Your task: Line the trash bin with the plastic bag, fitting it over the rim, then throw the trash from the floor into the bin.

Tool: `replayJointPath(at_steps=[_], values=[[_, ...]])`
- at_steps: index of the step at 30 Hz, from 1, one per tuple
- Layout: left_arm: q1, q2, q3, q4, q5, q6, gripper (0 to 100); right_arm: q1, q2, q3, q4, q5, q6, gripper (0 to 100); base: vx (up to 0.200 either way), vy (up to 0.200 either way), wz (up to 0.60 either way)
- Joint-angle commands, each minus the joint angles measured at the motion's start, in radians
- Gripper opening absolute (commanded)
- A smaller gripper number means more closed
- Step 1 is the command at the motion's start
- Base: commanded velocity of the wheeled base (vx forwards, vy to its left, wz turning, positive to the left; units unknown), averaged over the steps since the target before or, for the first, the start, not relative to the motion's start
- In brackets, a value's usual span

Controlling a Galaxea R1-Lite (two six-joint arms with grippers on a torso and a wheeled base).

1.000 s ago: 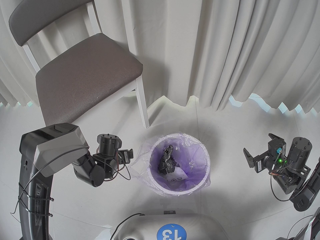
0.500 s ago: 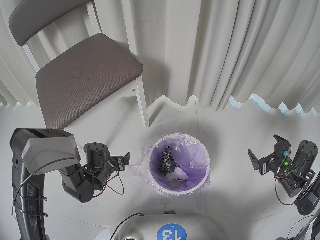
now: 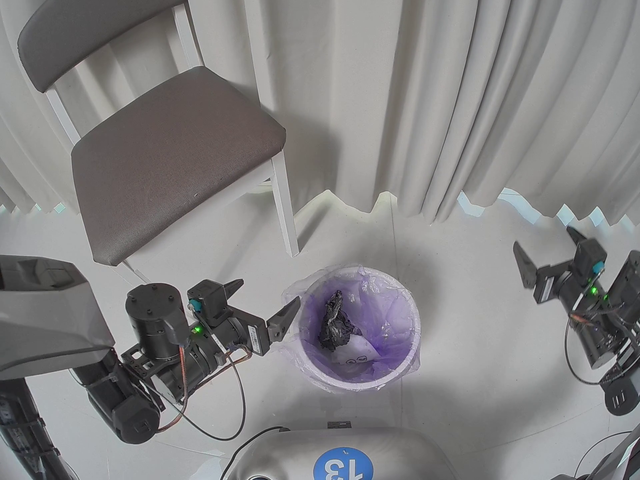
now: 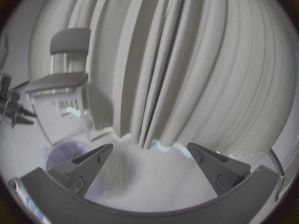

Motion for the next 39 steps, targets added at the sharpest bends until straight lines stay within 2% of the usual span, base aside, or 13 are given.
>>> replayJointPath(at_steps=[1, 6, 9, 11, 12, 15, 20, 25, 29, 31, 33, 37, 39], values=[[-0.051, -0.201, -0.016, -0.02, -0.012, 0.095, 100, -0.035, -0.075, -0.182, 0.002, -0.033, 0.026, 100, 0.0, 0.0, 0.0], [-0.014, -0.322, -0.099, 0.019, 0.007, 0.14, 100, -0.066, -0.133, -0.3, 0.097, -0.033, 0.023, 100, 0.0, 0.0, 0.0], [0.044, -0.523, -0.22, 0.281, 0.008, 0.167, 100, -0.066, -0.262, -0.418, 0.364, -0.033, 0.023, 100, 0.0, 0.0, 0.0], [0.062, -0.604, -0.272, 0.413, 0.007, 0.166, 100, -0.064, -0.317, -0.471, 0.483, -0.033, 0.017, 100, 0.0, 0.0, 0.0], [0.064, -0.61, -0.277, 0.424, 0.007, 0.164, 100, -0.064, -0.322, -0.474, 0.496, -0.033, 0.017, 100, 0.0, 0.0, 0.0], [0.118, -0.762, -0.378, 0.655, 0.01, 0.158, 100, -0.05, -0.472, -0.557, 0.779, -0.032, 0.015, 100, 0.0, 0.0, 0.0], [0.237, -0.908, -0.327, 0.738, 0.016, 0.164, 100, -0.035, -0.648, -0.556, 0.945, -0.045, 0.017, 100, 0.0, 0.0, 0.0], [0.323, -1.118, -0.372, 1.076, 0.058, 0.158, 100, -0.037, -0.839, -0.508, 1.045, -0.131, 0.015, 100, 0.0, 0.0, 0.0], [0.331, -1.236, -0.439, 1.269, 0.13, 0.16, 100, -0.038, -0.99, -0.496, 1.189, -0.179, 0.015, 100, 0.0, 0.0, 0.0], [0.331, -1.261, -0.451, 1.301, 0.151, 0.161, 100, -0.041, -1.024, -0.494, 1.232, -0.187, 0.015, 100, 0.0, 0.0, 0.0], [0.329, -1.343, -0.491, 1.416, 0.199, 0.164, 100, -0.05, -1.13, -0.496, 1.358, -0.2, 0.015, 100, 0.0, 0.0, 0.0], [0.329, -1.451, -0.533, 1.563, 0.209, 0.164, 100, -0.087, -1.234, -0.493, 1.456, -0.206, 0.014, 100, 0.0, 0.0, 0.0], [0.331, -1.535, -0.579, 1.698, 0.209, 0.163, 100, -0.113, -1.316, -0.498, 1.53, -0.208, 0.014, 100, 0.0, 0.0, 0.0]])
